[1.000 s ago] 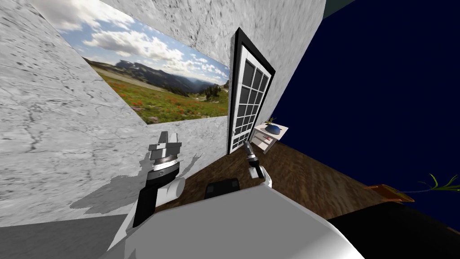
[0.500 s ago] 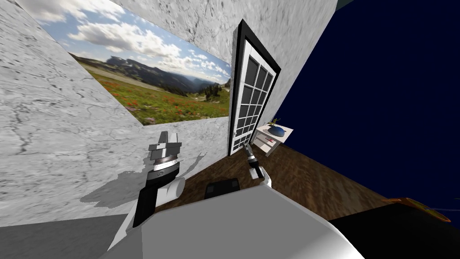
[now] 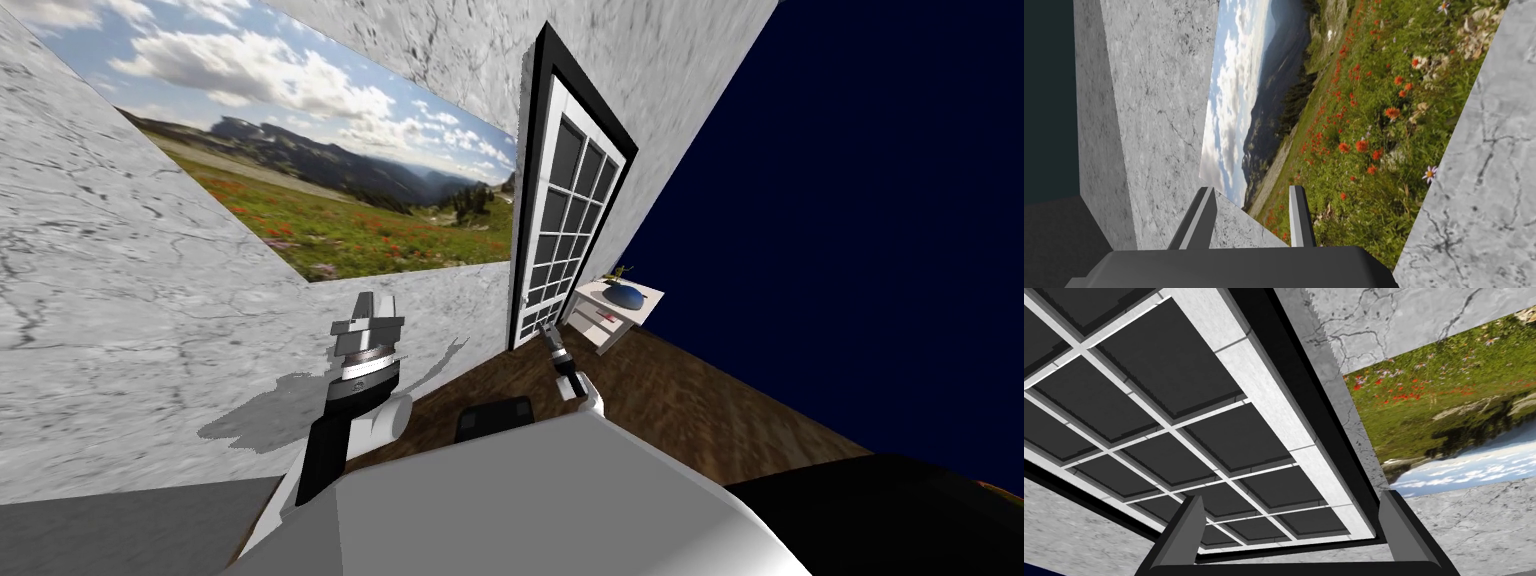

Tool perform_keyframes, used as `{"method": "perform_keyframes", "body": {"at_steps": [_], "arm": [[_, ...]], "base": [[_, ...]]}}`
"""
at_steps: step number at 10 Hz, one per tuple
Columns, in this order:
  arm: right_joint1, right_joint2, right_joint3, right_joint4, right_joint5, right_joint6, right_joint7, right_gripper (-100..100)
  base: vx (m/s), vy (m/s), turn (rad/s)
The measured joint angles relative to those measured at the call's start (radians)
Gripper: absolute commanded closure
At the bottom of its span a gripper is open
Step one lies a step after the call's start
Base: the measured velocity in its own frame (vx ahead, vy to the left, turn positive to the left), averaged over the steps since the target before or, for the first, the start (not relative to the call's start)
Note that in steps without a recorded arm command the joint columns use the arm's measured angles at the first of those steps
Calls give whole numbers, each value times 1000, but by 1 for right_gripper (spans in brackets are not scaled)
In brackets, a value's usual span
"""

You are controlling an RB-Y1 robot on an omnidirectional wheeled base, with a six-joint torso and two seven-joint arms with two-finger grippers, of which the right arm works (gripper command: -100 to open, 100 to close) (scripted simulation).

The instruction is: Pull the door open

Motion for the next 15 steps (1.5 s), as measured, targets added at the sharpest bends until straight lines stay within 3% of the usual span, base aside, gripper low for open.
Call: {"method": "perform_keyframes", "body": {"at_steps": [11, 15], "arm": [[-89, -32, -25, 295, 74, -91, 174, -100], [-115, -42, -33, 381, 97, -117, 228, -100]], "base": [[86, -50, 60], [78, -49, 52]]}}
